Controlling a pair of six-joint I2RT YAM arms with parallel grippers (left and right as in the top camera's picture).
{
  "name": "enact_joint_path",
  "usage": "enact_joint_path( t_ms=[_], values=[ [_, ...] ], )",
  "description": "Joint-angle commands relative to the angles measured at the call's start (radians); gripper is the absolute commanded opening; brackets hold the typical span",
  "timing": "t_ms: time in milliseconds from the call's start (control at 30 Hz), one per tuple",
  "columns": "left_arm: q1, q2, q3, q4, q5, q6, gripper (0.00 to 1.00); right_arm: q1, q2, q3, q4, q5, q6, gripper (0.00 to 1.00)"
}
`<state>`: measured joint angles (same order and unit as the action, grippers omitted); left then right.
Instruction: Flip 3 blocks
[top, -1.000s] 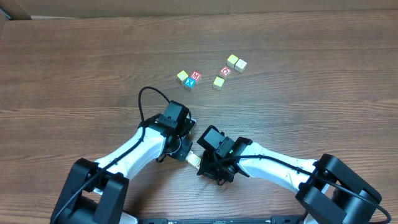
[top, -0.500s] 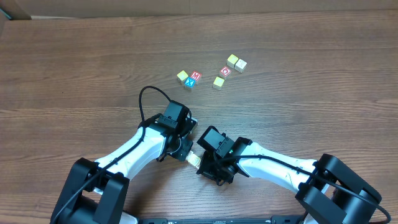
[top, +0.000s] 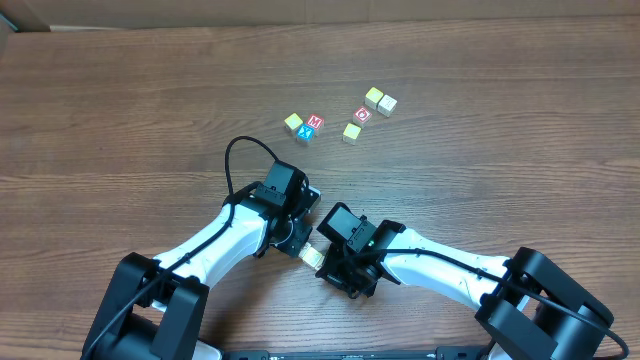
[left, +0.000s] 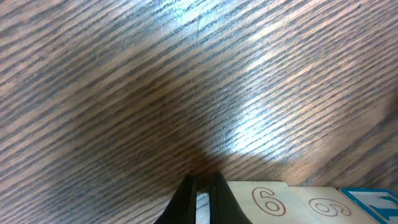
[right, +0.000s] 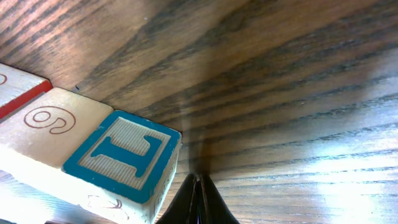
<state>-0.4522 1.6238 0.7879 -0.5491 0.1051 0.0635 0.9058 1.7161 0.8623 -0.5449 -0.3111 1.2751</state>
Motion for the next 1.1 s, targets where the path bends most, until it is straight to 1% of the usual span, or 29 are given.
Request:
enact_joint_path(
  t_ms=[0, 400, 1067],
  values=[
    [-0.006, 0.073, -0.047, 0.008, -0.011, 0.031, 0.04, 0.010, 0.009, 0.017, 0.001, 0.025, 0.020, 0.04],
    [-0.006, 0.073, -0.047, 0.008, -0.007, 0.031, 0.04, 0.010, 0.009, 0.017, 0.029, 0.128, 0.008, 0.04],
    [-0.007, 0.073, -0.047, 0.020, 0.043, 0.045, 0.04, 0.010, 0.009, 0.017, 0.028, 0.119, 0.009, 0.04]
  ],
)
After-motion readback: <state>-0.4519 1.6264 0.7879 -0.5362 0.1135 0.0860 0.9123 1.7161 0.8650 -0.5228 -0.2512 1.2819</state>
